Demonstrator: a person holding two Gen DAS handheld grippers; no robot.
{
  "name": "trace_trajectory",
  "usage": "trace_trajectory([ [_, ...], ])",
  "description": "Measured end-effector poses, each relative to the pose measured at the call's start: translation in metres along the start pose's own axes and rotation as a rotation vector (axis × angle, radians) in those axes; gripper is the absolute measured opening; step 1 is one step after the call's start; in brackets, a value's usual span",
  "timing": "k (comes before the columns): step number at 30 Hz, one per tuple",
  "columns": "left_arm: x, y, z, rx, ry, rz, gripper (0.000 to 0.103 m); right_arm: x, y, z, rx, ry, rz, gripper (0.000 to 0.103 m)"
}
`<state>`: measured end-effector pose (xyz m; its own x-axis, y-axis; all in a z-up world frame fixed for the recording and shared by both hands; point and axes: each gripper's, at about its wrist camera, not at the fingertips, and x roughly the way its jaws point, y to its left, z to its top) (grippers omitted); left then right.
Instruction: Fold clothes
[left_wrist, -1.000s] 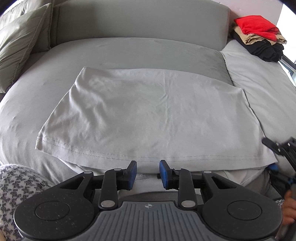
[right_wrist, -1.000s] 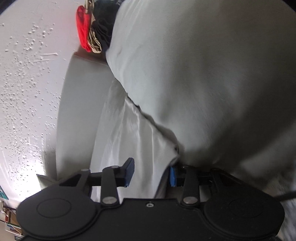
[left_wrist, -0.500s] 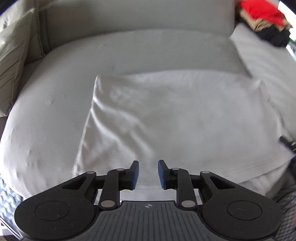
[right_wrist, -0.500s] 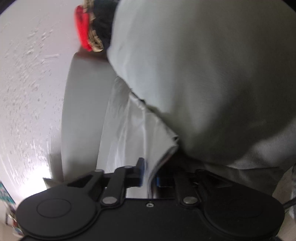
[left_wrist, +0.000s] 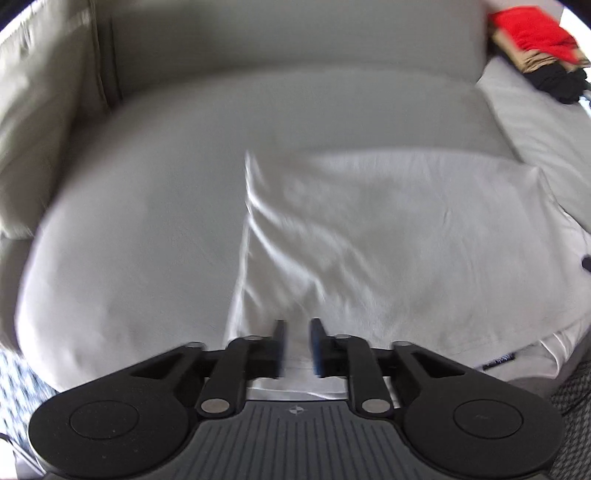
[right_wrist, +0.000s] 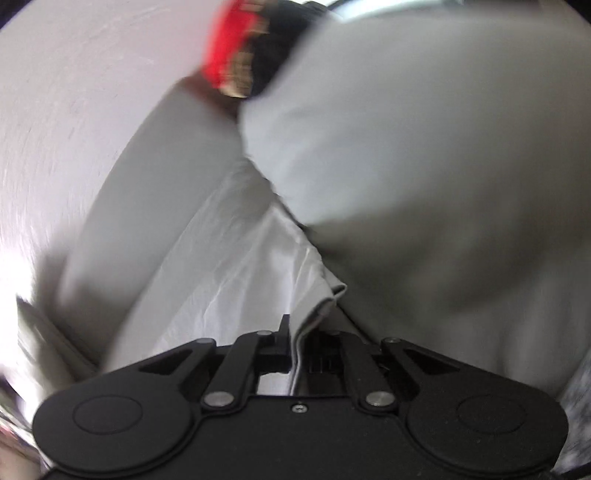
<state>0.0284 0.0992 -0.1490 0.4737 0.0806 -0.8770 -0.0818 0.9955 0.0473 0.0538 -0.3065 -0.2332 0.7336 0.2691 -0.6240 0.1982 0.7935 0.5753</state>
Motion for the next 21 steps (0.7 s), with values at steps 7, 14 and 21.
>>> trace_trajectory([
  [7, -0.045, 0.047, -0.006, -0.106, -0.140, -0.045, 0.028, -0.015, 0.127, -0.015, -0.410, -0.081, 0.060, 0.005],
  [14, -0.037, 0.094, -0.012, -0.211, -0.158, -0.025, 0.028, 0.010, 0.252, -0.093, -0.730, 0.012, 0.240, 0.005],
  [21, -0.015, 0.101, -0.022, -0.258, -0.100, -0.039, 0.028, 0.061, 0.272, -0.155, -0.783, 0.229, 0.197, 0.005],
])
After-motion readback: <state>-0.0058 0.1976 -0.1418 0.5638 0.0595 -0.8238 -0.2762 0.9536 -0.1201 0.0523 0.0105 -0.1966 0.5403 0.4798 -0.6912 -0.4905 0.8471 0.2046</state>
